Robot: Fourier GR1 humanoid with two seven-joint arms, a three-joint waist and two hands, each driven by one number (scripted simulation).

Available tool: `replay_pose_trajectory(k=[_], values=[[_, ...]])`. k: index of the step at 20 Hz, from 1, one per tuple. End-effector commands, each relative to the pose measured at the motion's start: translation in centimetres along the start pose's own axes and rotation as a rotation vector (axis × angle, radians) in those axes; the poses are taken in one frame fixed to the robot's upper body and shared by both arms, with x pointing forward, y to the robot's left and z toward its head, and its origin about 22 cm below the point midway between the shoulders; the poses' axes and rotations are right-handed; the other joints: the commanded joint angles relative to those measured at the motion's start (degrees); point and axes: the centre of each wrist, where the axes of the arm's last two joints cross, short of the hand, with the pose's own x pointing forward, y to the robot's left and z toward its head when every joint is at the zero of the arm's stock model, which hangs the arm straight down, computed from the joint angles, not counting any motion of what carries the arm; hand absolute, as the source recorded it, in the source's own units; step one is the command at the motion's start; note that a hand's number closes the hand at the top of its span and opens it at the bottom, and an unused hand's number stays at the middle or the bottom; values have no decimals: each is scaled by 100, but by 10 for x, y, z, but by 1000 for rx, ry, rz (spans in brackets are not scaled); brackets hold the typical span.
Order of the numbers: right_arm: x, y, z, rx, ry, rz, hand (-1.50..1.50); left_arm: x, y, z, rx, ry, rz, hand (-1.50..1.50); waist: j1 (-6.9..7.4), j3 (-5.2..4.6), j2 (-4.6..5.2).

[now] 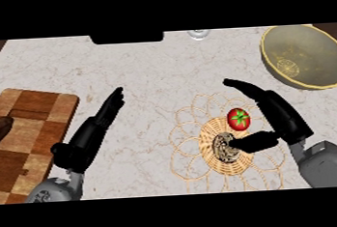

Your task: Pick the cupcake from the placemat and place it in the bowl

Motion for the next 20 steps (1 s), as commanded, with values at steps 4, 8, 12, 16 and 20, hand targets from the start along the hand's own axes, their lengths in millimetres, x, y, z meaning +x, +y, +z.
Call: replay_pose_trajectory(k=[4,8,12,16,20], values=[[33,-26,-7,365,213,393,-150,0,-7,-3,-13,3,-1,0,57,-26,-35],[57,-28,-13,595,308,444,-150,4,3,-6,-1,-1,-15,0,47,-16,-25],[93,-28,-27,680,376,433,-150,-5,2,-3,-20,-10,3,0,21,-3,-12],[108,-13,-50,724,428,407,-150,-9,6,-8,-10,-6,1,0,31,8,12],[113,2,-34,733,453,462,-150,0,23,5,-1,-14,23,0,13,9,-3]])
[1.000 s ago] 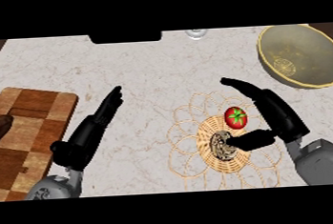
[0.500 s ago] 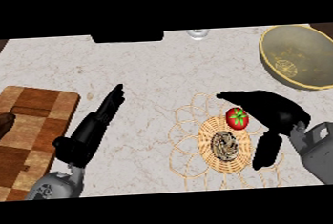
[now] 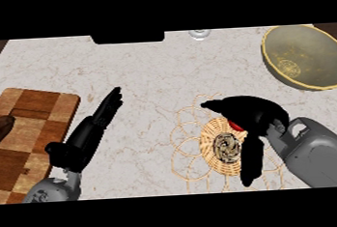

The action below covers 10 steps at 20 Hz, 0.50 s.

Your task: Pick the cupcake from the placemat and place it in the bowl

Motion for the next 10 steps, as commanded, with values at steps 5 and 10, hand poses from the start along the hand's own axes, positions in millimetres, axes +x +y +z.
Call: replay_pose_trajectory(k=[5,10], values=[[15,14,3,25,108,59,-150,-1,-11,-2,11,-3,-17,0,-34,8,3],[28,38,10,-67,68,74,-150,-12,-8,0,-3,-2,0,0,-53,8,2]])
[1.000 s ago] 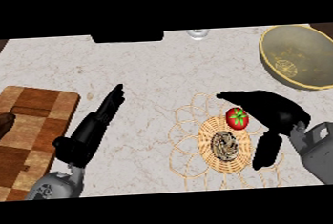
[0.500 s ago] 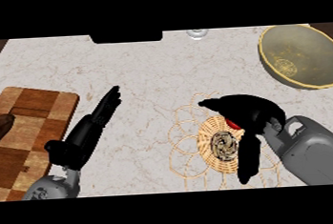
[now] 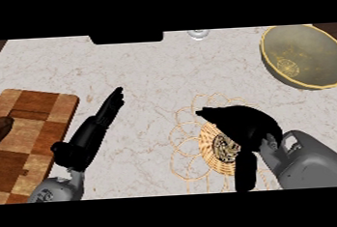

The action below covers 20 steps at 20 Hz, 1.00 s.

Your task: Pick the cupcake from the placemat and place it in the bowl

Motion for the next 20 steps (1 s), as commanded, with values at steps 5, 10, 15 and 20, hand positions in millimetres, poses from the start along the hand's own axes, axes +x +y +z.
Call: replay_pose_trajectory(k=[5,10,15,20], values=[[11,13,-13,-107,69,55,-150,-4,-2,-8,12,13,3,0,16,2,13],[-1,29,-2,-186,129,98,-150,-4,4,2,7,-2,4,0,-3,2,5],[-14,38,-23,-187,138,93,-150,7,4,-16,-3,7,-5,0,0,3,13],[-17,54,-39,-143,180,70,-150,-5,3,6,-2,1,8,0,17,3,10]])
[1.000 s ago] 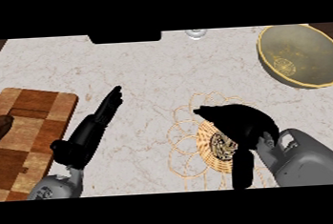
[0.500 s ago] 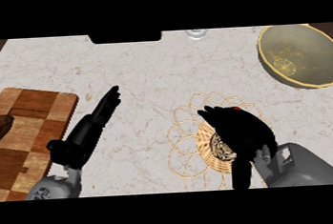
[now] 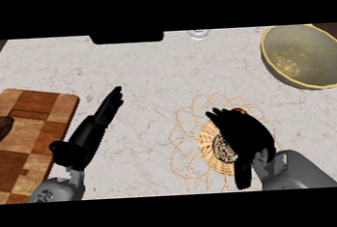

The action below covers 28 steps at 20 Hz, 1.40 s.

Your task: Pick the cupcake from the placemat and place it in the bowl

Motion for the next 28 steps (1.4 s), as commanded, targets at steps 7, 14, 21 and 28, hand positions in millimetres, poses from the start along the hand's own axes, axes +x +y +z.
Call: replay_pose_trajectory(k=[7,14,21,28], values=[[-24,8,-27,36,26,-24,-150,-6,-4,2,-3,2,3,0,8,0,1],[-24,23,-54,-6,-81,-7,150,-6,-10,-5,8,-19,6,0,28,2,12],[-8,37,-39,-113,-106,-21,150,0,-2,14,-10,2,-2,0,8,0,-2],[-52,-54,-88,-264,486,-410,150,12,-3,-7,-38,-38,-25,0,308,1,156]])
